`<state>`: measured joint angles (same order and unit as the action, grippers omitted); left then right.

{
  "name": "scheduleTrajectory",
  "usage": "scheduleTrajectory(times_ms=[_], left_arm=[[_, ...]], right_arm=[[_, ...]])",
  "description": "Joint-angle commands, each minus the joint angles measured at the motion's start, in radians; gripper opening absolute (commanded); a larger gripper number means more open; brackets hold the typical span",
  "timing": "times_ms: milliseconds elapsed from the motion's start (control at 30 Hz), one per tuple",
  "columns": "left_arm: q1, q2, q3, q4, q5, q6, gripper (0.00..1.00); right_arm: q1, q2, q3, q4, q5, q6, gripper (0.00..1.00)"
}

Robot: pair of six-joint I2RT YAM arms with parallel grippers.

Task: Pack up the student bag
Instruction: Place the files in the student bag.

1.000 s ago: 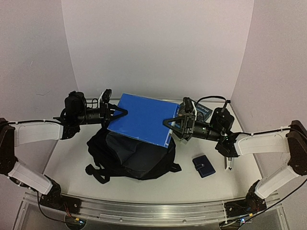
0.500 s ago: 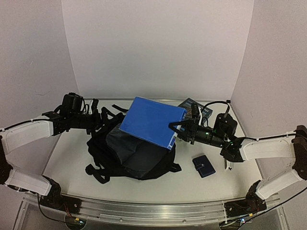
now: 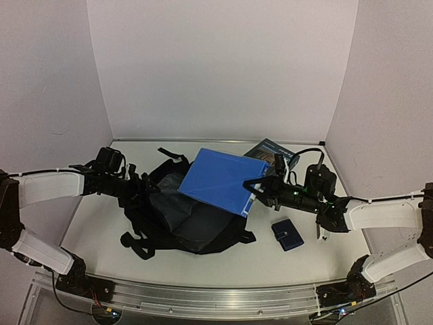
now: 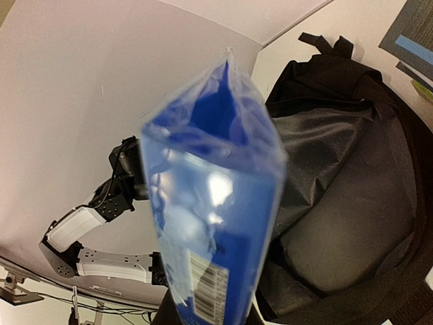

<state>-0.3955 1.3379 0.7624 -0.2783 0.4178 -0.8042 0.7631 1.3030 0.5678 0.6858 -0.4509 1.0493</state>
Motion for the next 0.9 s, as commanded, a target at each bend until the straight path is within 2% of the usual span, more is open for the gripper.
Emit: scheduleTrajectory(times_ms=[0, 167, 200, 300, 367, 500, 633, 867], left_arm=[[0.006, 0.062, 0.043, 0.068, 0.034, -0.002, 0.72], [0.007, 0.107, 0.043, 0.158, 0.069, -0.019, 0.55], [0.007, 0.116, 0.045, 0.170, 0.075, -0.022, 0.47], [0.007, 0.127, 0.059, 0.196, 0.091, -0.022, 0.13], [0.007, 0.106, 0.050, 0.249, 0.105, -0.014, 0.02], [0.007, 0.039, 0.034, 0.340, 0.152, 0.030, 0.00], [0.007, -0.011, 0.039, 0.375, 0.186, 0.070, 0.00], [0.007, -0.049, 0.050, 0.451, 0.270, 0.097, 0.00]], right_arm=[[0.004, -0.048, -0.012, 0.035, -0.008, 0.024, 0.00], [0.004, -0.071, -0.027, 0.004, -0.004, 0.048, 0.00], [0.004, -0.076, -0.031, 0.000, -0.005, 0.058, 0.00], [0.004, -0.089, -0.039, -0.037, 0.006, 0.105, 0.00], [0.004, -0.095, -0.046, -0.074, 0.017, 0.142, 0.00], [0.004, -0.091, -0.064, -0.114, 0.018, 0.213, 0.00], [0.005, -0.064, -0.038, -0.219, 0.008, 0.208, 0.00], [0.005, -0.038, -0.042, -0.259, 0.035, 0.256, 0.00]])
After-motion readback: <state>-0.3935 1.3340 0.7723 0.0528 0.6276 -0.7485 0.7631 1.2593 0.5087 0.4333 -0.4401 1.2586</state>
